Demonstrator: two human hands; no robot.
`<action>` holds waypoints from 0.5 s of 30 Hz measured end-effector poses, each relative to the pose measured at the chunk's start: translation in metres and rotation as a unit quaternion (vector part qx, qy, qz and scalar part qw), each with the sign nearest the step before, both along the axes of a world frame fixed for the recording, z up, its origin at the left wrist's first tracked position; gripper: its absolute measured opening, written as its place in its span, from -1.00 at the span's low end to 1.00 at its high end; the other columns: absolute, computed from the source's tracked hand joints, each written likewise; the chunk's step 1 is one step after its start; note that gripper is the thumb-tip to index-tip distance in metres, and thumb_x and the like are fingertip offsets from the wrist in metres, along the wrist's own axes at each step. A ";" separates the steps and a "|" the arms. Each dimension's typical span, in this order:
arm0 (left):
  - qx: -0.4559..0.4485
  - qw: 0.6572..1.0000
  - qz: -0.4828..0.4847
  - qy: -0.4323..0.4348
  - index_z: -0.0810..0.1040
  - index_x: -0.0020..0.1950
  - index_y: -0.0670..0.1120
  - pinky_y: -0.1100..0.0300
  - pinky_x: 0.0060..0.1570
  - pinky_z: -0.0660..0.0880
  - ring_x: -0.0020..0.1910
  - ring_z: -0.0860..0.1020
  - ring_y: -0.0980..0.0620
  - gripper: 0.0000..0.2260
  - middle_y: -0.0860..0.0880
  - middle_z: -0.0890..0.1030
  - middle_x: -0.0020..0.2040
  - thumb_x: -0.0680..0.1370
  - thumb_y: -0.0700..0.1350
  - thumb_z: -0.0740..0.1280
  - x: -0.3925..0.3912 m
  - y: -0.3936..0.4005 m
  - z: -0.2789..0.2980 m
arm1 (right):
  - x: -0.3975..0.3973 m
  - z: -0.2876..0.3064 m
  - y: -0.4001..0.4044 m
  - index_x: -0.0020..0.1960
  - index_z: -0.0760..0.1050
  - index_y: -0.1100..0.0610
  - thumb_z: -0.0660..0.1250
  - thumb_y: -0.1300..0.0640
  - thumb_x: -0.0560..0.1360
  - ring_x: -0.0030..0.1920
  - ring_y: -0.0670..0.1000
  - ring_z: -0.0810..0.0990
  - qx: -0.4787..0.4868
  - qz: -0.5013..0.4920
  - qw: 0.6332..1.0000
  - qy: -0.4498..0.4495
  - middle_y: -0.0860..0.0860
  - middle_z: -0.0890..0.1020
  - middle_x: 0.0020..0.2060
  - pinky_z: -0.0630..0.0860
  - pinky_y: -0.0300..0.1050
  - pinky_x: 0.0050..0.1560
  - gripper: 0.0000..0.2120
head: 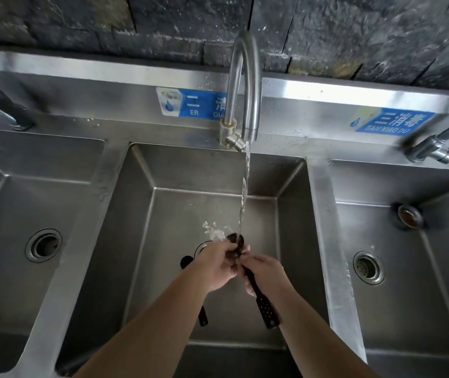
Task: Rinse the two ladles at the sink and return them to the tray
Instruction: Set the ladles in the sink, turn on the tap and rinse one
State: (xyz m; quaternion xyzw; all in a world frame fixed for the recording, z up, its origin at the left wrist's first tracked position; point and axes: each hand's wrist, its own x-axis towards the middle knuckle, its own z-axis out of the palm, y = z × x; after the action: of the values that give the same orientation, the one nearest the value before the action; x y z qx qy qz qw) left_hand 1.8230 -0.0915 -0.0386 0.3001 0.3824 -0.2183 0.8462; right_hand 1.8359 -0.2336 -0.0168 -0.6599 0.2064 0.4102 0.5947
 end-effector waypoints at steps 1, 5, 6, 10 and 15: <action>-0.002 1.000 -0.005 -0.020 0.52 0.12 -0.23 0.11 -0.26 0.49 -0.27 0.63 -0.03 -0.83 -0.17 0.67 -0.14 0.59 -0.29 0.18 -0.001 0.000 0.001 | 0.003 0.001 -0.001 -0.18 0.65 0.30 0.41 0.17 0.49 -0.52 0.01 0.46 0.019 -0.016 1.000 0.015 0.18 0.56 -0.41 0.41 -0.17 -0.51 -0.82; 0.059 0.995 -0.004 -0.076 0.52 0.09 -0.22 0.20 -0.39 0.54 -0.40 0.54 0.03 -0.88 -0.18 0.64 -0.19 0.59 -0.30 0.25 0.002 0.000 0.008 | 0.002 0.011 -0.005 0.15 0.60 0.36 0.37 0.15 0.54 -0.48 -0.02 0.54 0.162 -0.108 0.976 0.093 0.16 0.61 -0.30 0.50 -0.22 -0.53 -0.70; 0.061 0.995 0.003 -0.080 0.51 0.12 -0.22 0.21 -0.42 0.55 -0.40 0.56 0.02 -0.87 -0.19 0.63 -0.19 0.59 -0.30 0.26 0.003 -0.001 0.010 | 0.000 0.014 -0.009 0.21 0.58 0.36 0.36 0.14 0.53 -0.45 0.00 0.59 0.220 -0.125 0.960 0.119 0.18 0.63 -0.25 0.55 -0.22 -0.50 -0.65; 0.052 0.992 0.079 -0.084 0.49 0.25 -0.17 0.14 -0.29 0.62 -0.17 0.68 -0.08 -0.75 -0.21 0.66 -0.08 0.57 -0.31 0.28 0.008 -0.004 0.016 | -0.010 0.023 -0.035 0.14 0.60 0.42 0.32 -0.03 0.52 -0.24 0.14 0.68 0.329 -0.208 0.908 0.154 0.35 0.65 -0.02 0.67 -0.10 -0.28 -0.50; 0.051 0.981 0.165 -0.087 0.51 0.21 -0.07 0.10 -0.13 0.63 -0.03 0.70 -0.09 -0.64 -0.20 0.58 0.17 0.51 -0.42 0.30 0.015 0.010 0.024 | -0.027 0.018 -0.055 0.05 0.62 0.38 0.39 0.01 0.46 -0.08 0.21 0.72 0.341 -0.385 0.854 0.078 0.37 0.66 -0.01 0.69 -0.05 -0.17 -0.59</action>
State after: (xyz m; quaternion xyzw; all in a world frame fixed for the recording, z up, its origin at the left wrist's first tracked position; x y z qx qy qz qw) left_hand 1.8376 -0.0814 -0.0144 0.2934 0.3618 -0.0294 0.8844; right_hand 1.8093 -0.2885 0.0009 -0.2500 0.3366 0.2433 0.8747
